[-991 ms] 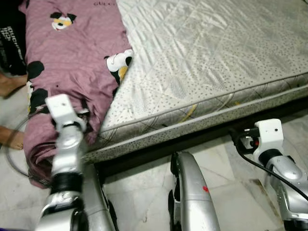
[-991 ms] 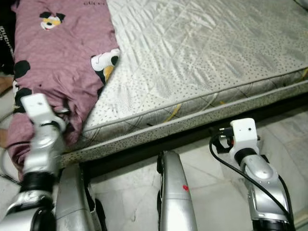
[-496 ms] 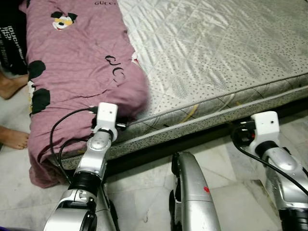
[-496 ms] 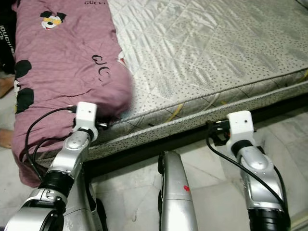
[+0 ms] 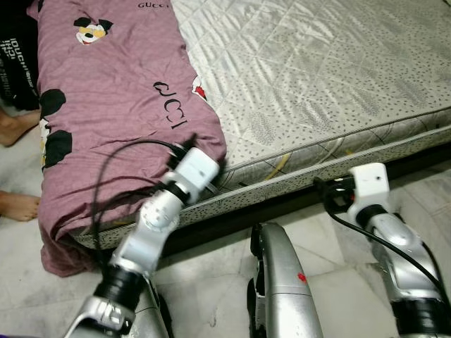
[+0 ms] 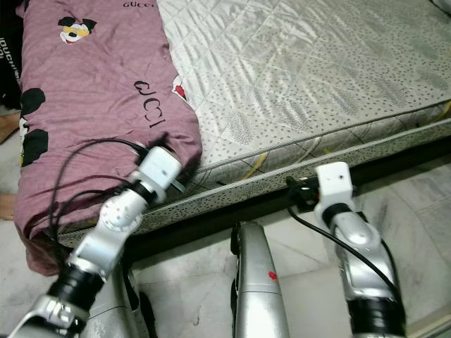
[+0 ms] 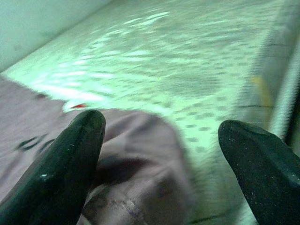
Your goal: Clean up the room
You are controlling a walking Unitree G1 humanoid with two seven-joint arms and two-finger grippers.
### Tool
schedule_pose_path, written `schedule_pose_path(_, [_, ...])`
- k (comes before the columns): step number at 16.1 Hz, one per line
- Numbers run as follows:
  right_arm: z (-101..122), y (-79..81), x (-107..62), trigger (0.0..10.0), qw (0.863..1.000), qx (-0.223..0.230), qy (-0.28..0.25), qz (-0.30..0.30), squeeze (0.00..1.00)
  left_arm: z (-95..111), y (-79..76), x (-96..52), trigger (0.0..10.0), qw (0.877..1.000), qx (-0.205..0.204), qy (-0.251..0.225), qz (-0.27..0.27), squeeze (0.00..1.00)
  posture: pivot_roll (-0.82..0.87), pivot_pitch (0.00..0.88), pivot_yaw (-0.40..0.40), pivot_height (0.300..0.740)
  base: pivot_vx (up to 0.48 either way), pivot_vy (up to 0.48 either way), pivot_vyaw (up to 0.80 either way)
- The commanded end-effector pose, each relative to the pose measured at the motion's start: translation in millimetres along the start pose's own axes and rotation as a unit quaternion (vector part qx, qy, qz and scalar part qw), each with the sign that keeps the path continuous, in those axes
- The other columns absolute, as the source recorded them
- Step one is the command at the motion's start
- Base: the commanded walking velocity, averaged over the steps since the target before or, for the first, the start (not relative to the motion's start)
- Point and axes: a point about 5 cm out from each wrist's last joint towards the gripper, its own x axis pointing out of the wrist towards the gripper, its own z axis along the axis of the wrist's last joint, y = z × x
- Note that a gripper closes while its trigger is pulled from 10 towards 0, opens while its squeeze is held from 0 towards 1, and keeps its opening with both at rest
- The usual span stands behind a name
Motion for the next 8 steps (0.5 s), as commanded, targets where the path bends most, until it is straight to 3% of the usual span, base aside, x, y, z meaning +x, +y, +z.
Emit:
schedule_pose_path(1, [-0.2, 2.2, 3.3, 10.0, 1.000, 0.000, -0.002, 0.002, 0.00, 1.5, -10.1, -2.8, 10.0, 1.000, 0.004, 0.004, -0.025, 0.00, -0.17, 0.117, -0.034, 0.502, 0.000, 0.000, 0.00])
schedule_pose_path(3, [4.1, 3.4, 9.0, 10.0, 1.000, 0.002, -0.008, 0.000, 0.00, 8.9, -15.3, -3.5, 10.0, 0.999, -0.010, -0.008, -0.032, 0.00, -0.16, 0.117, -0.033, 0.502, 0.000, 0.000, 0.00])
schedule_pose_path(4, [5.0, 2.7, 9.9, 10.0, 1.000, 0.001, -0.011, -0.003, 0.00, 29.8, 16.6, -1.1, 10.0, 0.992, -0.013, -0.062, 0.106, 0.00, -0.16, 0.118, -0.029, 0.502, 0.000, 0.000, 0.00])
schedule_pose_path(6, [3.4, 2.0, 9.0, 10.0, 1.000, 0.000, -0.011, -0.005, 0.00, 38.2, 47.0, -7.9, 10.0, 0.972, -0.050, -0.083, 0.213, 0.00, -0.16, 0.119, -0.024, 0.502, 0.000, 0.000, 0.00])
schedule_pose_path(7, [1.6, 2.2, 8.7, 10.0, 1.000, 0.001, -0.012, -0.007, 0.00, 31.8, 67.8, -15.9, 10.0, 0.955, -0.076, -0.068, 0.279, 0.00, -0.16, 0.119, -0.022, 0.502, 0.000, 0.000, 0.00])
schedule_pose_path(8, [1.6, 4.1, 8.9, 10.0, 1.000, 0.002, -0.015, -0.008, 0.00, 15.1, 80.8, -22.4, 10.0, 0.938, -0.118, -0.021, 0.325, 0.00, -0.16, 0.119, -0.020, 0.502, 0.000, 0.000, 0.00])
